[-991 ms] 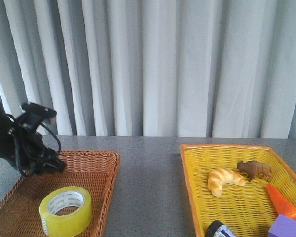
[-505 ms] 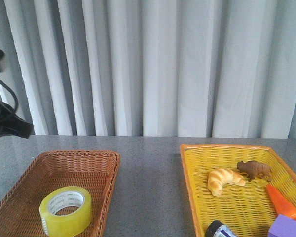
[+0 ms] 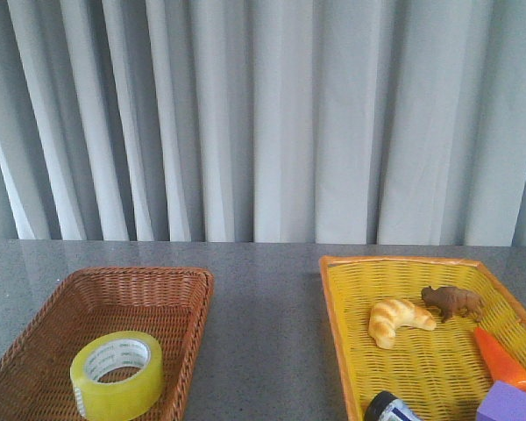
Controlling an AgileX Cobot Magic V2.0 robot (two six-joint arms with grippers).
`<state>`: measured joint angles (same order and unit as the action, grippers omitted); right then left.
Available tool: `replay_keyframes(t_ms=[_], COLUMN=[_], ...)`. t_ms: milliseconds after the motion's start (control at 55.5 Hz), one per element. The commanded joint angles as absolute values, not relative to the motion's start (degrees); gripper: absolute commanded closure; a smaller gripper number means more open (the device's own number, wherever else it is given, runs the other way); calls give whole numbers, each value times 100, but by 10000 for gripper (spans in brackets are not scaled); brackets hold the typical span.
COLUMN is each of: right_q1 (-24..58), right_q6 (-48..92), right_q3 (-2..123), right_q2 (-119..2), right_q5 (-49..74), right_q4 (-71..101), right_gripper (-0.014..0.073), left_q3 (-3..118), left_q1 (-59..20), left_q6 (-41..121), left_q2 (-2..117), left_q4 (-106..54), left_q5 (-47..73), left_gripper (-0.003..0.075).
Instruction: Transfer tape with both arms
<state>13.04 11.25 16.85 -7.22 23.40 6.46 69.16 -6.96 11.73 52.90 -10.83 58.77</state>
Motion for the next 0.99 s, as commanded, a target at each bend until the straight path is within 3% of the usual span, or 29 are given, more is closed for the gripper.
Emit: replay_keyframes(t_ms=[0, 469, 865, 973], right_q1=[1269, 1269, 1275, 1275], right_q6=[1112, 1112, 1112, 1112], right_q3=[1819, 1819, 1819, 1819], right_q2=[-791, -791, -791, -791], right_q5=[1907, 1907, 1907, 1907], right_q4=[629, 629, 629, 629], right_gripper=[598, 598, 598, 598], left_q3=[6565, 6106, 2103, 1300], left_q1=[-693, -693, -685, -561], left_q6=[1111, 1117, 1117, 1117], left_q2=[4645, 2998, 979, 433], left_q4=[-1128, -861, -176, -176], left_q5=[5582, 5499, 1227, 544], left_gripper=[727, 727, 727, 727])
